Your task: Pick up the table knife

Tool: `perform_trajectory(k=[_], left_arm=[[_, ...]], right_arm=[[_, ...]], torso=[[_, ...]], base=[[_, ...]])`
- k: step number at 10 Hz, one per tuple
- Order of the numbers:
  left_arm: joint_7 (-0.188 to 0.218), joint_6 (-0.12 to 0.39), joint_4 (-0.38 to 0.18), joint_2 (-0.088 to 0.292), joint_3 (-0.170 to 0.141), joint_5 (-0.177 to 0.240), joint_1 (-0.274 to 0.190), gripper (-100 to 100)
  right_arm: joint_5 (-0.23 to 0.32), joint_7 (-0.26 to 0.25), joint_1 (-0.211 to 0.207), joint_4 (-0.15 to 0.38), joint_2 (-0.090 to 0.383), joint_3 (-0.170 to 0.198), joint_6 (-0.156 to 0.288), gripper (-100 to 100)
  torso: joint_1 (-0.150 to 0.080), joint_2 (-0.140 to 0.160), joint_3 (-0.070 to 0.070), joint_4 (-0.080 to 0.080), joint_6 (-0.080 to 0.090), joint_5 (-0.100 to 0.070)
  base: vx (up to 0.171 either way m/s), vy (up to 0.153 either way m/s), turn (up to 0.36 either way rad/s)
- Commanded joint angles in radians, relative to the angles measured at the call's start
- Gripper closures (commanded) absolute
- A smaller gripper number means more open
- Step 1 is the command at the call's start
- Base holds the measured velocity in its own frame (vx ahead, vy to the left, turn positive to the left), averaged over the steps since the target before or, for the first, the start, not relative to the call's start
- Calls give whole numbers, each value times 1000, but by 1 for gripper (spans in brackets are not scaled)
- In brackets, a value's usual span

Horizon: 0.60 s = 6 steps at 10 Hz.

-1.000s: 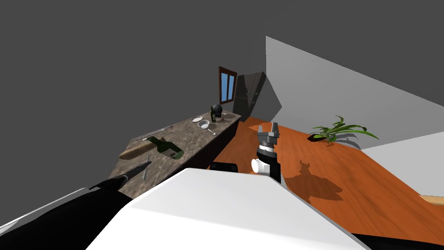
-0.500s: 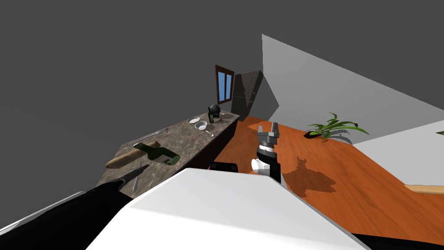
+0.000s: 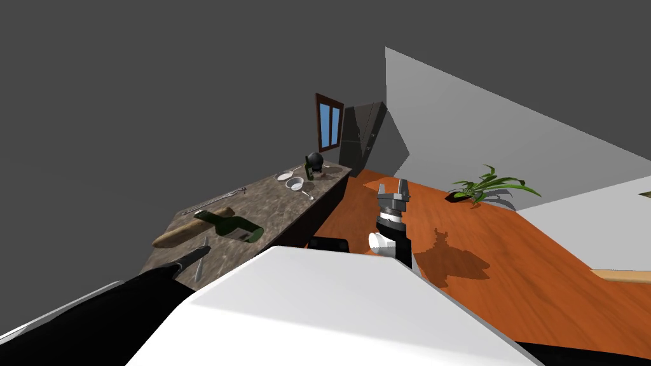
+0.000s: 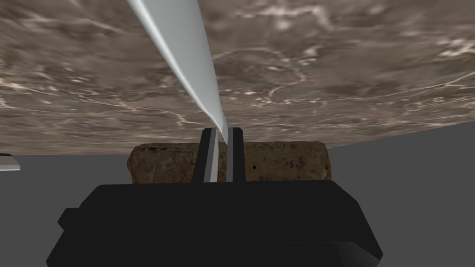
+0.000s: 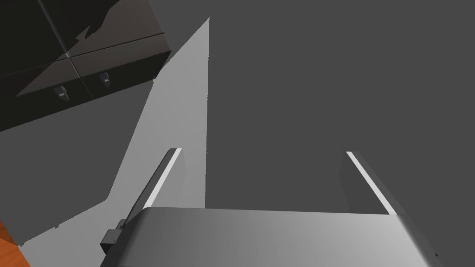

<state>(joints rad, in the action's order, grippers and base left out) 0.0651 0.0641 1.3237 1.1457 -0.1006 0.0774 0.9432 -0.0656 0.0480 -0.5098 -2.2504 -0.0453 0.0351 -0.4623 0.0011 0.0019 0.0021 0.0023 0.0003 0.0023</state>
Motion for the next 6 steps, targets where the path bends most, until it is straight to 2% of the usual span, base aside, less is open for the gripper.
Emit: perform_trajectory(k=[1, 2, 3, 4, 5, 6], left_arm=[[0, 0, 0, 0, 0, 0, 0, 100], [0, 0, 0, 0, 0, 0, 0, 0], [11, 2, 30, 21, -12, 10, 21, 100], [17, 5, 46, 37, -19, 17, 37, 100], [13, 4, 39, 28, -16, 13, 30, 100], [14, 5, 41, 29, -17, 13, 32, 0]], right_arm=[[0, 0, 0, 0, 0, 0, 0, 0], [0, 0, 0, 0, 0, 0, 0, 0], [0, 0, 0, 0, 0, 0, 0, 0], [0, 0, 0, 0, 0, 0, 0, 0], [0, 0, 0, 0, 0, 0, 0, 0], [0, 0, 0, 0, 0, 0, 0, 0]], torso=[[0, 0, 0, 0, 0, 0], [0, 0, 0, 0, 0, 0], [0, 0, 0, 0, 0, 0], [-2, 1, 0, 0, -1, -1], [-4, 2, 1, 0, -1, -1], [-3, 1, 1, 0, -1, -1]], base=[[0, 0, 0], [0, 0, 0], [-12, -32, 87], [-21, -58, 103], [-10, -28, 23], [-2, -6, -1]])
